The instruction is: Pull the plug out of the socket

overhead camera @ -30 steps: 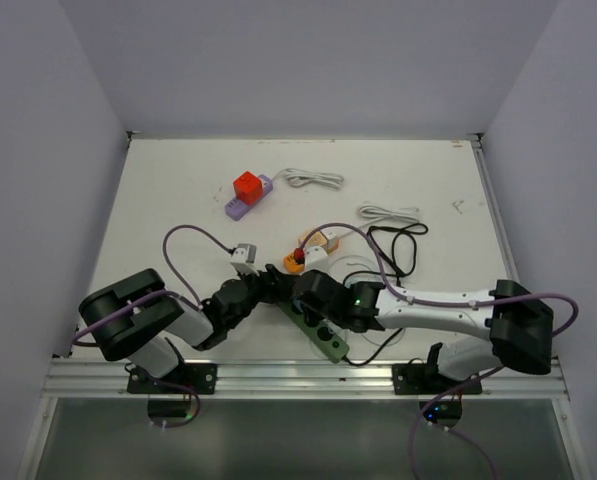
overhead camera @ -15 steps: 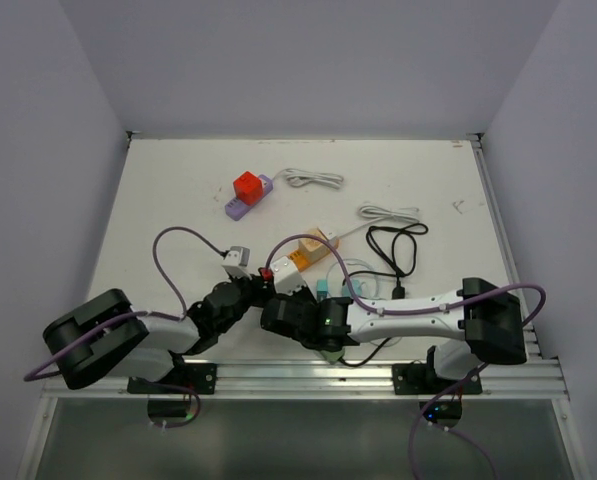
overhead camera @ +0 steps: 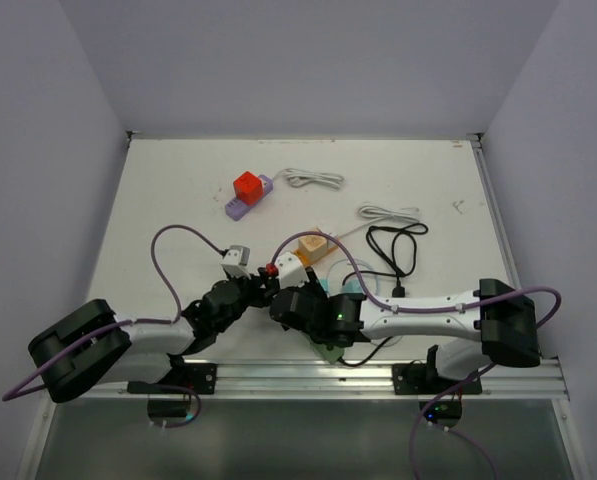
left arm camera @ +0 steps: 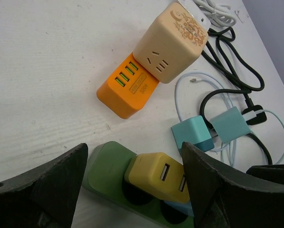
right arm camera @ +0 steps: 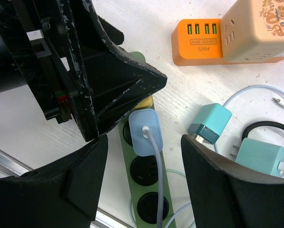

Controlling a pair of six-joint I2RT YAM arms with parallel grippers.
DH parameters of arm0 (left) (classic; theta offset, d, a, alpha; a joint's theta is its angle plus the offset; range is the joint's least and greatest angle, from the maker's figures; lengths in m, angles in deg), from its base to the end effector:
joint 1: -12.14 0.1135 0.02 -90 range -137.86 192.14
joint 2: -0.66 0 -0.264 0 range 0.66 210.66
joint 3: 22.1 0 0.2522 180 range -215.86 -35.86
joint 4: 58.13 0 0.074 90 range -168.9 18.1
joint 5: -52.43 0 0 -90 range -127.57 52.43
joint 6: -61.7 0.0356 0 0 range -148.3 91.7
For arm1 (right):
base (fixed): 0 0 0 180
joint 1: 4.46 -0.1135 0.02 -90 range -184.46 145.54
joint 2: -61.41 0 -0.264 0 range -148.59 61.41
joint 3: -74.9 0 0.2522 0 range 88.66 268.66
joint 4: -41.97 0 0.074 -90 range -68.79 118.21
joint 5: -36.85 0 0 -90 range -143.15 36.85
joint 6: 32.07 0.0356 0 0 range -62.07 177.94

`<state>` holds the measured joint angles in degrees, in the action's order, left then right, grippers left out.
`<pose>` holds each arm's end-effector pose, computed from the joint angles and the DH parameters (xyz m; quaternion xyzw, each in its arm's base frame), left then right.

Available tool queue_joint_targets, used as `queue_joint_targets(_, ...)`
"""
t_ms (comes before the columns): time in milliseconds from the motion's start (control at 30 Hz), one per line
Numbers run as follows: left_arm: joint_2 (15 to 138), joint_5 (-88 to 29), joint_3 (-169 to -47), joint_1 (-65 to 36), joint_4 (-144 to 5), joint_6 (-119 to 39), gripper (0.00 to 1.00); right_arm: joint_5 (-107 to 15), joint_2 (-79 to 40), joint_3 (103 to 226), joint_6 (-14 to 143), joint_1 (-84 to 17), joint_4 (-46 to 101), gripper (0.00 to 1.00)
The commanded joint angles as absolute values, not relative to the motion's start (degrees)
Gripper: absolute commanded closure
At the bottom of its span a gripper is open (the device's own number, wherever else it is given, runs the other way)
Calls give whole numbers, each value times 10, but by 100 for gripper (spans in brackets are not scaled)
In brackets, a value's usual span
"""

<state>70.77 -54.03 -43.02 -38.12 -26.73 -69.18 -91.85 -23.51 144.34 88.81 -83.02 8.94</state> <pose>0.1343 -0.1458 0.1378 -0.0187 0.8038 -0.3355 0.4908 0.0827 0.2966 0.2329 -0.2493 0.8545 0.0939 0.4460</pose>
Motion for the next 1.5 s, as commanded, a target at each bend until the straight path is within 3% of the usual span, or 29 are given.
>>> queue_joint_targets(0,720,-533,-431,-382,-394,-640,17,-896,-222,1445,884,-809,133,32)
queue_joint_targets(267,724,-529,-481,-381,-429,-618,13,-830,-242,1412,885,-766,176,38)
queue_joint_targets(400,719,-528,-504,-382,-445,-614,12,-805,-256,1408,878,-762,196,46)
queue_joint_targets(933,639,-544,-519,-378,-502,-615,7,-764,-272,1371,901,-749,257,53)
queue_joint_targets(1033,637,-546,-521,-375,-506,-613,7,-765,-274,1370,903,-748,259,61)
queue_joint_targets(1267,630,-549,-526,-369,-508,-606,6,-768,-272,1369,903,-748,259,95)
queue_joint_targets(1467,612,-552,-538,-360,-527,-592,5,-770,-267,1365,903,-748,258,100)
